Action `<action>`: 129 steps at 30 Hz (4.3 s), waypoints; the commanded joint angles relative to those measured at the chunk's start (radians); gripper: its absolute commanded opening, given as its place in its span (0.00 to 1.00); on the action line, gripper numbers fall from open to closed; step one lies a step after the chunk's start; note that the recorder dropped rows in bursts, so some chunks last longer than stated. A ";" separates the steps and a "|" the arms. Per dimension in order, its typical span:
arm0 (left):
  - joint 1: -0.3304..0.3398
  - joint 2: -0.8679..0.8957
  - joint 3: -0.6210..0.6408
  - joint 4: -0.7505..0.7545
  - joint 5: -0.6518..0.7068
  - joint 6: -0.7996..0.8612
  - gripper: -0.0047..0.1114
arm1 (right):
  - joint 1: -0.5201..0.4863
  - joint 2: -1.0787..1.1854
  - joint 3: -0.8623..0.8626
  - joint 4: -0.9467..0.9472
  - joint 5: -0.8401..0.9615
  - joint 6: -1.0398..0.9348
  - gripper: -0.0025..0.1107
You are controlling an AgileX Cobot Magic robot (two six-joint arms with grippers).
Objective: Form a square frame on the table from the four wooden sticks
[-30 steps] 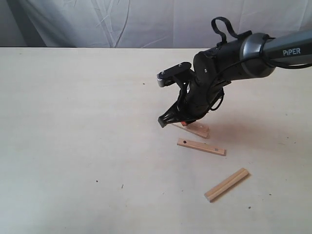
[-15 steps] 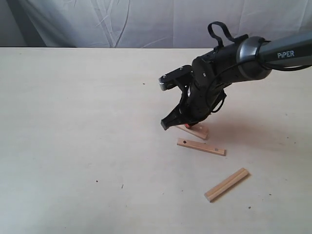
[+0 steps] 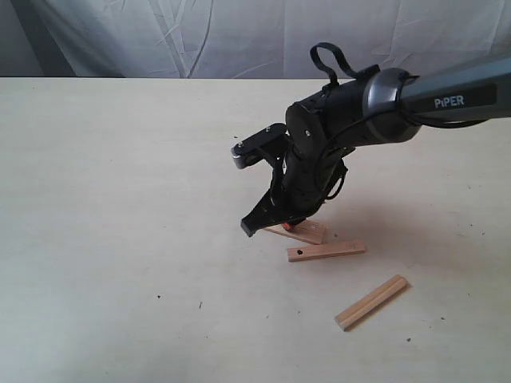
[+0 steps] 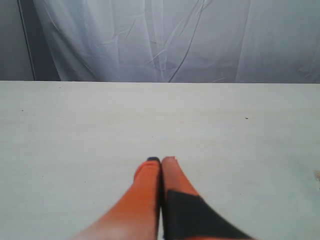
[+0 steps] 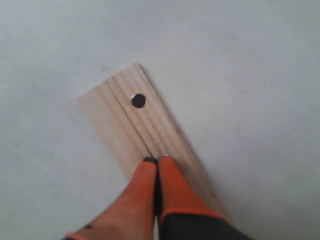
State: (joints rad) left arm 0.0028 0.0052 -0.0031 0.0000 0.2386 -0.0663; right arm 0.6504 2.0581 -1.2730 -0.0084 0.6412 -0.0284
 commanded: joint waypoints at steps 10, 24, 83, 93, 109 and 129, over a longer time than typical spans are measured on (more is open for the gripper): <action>0.005 -0.005 0.003 0.000 -0.007 -0.002 0.04 | -0.021 0.024 -0.003 -0.032 -0.042 0.002 0.02; 0.005 -0.005 0.003 0.000 -0.007 -0.002 0.04 | -0.021 0.035 -0.010 -0.272 -0.167 0.135 0.02; 0.005 -0.005 0.003 0.000 -0.007 -0.002 0.04 | -0.107 -0.145 -0.009 0.049 0.130 0.021 0.02; 0.005 -0.005 0.003 -0.065 -0.093 -0.002 0.04 | -0.115 -0.145 -0.009 0.096 0.094 -0.070 0.02; 0.005 -0.005 0.003 -0.213 -0.627 -0.020 0.04 | -0.161 -0.145 -0.007 0.089 0.131 -0.103 0.02; -0.300 1.413 -0.667 -0.685 0.180 0.669 0.04 | -0.250 -0.070 -0.007 0.300 0.181 -0.319 0.02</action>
State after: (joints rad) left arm -0.2102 1.3636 -0.6664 -0.6579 0.5046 0.5972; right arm 0.3963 1.9687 -1.2824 0.2903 0.8129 -0.3357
